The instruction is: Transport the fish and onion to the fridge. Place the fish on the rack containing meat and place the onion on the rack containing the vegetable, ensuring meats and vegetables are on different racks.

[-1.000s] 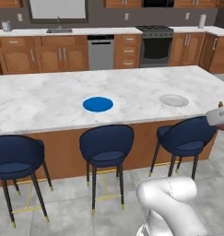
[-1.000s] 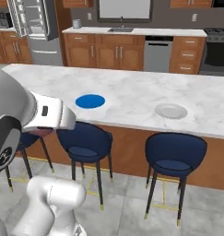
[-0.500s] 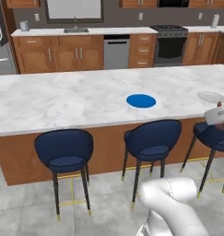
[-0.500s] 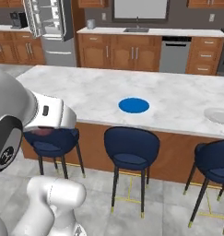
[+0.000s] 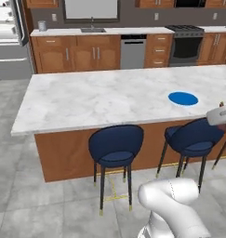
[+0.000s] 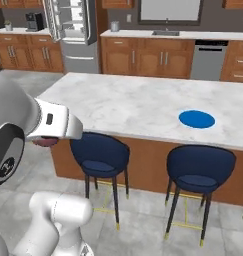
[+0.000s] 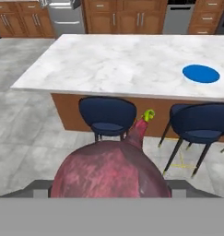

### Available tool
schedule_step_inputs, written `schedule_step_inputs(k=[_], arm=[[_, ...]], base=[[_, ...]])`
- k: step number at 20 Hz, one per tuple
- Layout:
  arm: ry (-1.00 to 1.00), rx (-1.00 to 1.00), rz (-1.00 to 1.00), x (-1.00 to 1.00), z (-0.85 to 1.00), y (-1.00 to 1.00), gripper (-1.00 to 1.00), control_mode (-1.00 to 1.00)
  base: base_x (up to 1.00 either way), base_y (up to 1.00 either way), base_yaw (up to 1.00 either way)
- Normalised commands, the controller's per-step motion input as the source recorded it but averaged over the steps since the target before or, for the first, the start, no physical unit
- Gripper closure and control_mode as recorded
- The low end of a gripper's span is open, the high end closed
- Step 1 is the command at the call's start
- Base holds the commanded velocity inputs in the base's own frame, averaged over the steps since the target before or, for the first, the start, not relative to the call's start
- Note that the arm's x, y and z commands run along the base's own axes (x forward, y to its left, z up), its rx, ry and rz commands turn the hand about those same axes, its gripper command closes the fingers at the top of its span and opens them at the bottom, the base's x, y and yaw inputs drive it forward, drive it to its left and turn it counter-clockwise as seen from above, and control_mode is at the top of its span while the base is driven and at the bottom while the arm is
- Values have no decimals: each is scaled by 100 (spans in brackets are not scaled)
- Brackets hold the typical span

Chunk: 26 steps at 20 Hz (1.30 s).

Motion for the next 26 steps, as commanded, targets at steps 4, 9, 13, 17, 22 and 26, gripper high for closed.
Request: schedule_step_inputs(k=[4,9,13,17,22,26], arm=[[0,0,0,0,0,0,100,100],[0,0,0,0,0,0,100,100],[0,0,0,0,0,0,100,100],[0,0,0,0,0,0,100,100],[0,0,0,0,0,0,100,100],[0,0,0,0,0,0,100,100]], base=[[9,100,0],[13,100,0],[25,100,0],[30,100,-1],[49,100,-3],[84,100,-4]])
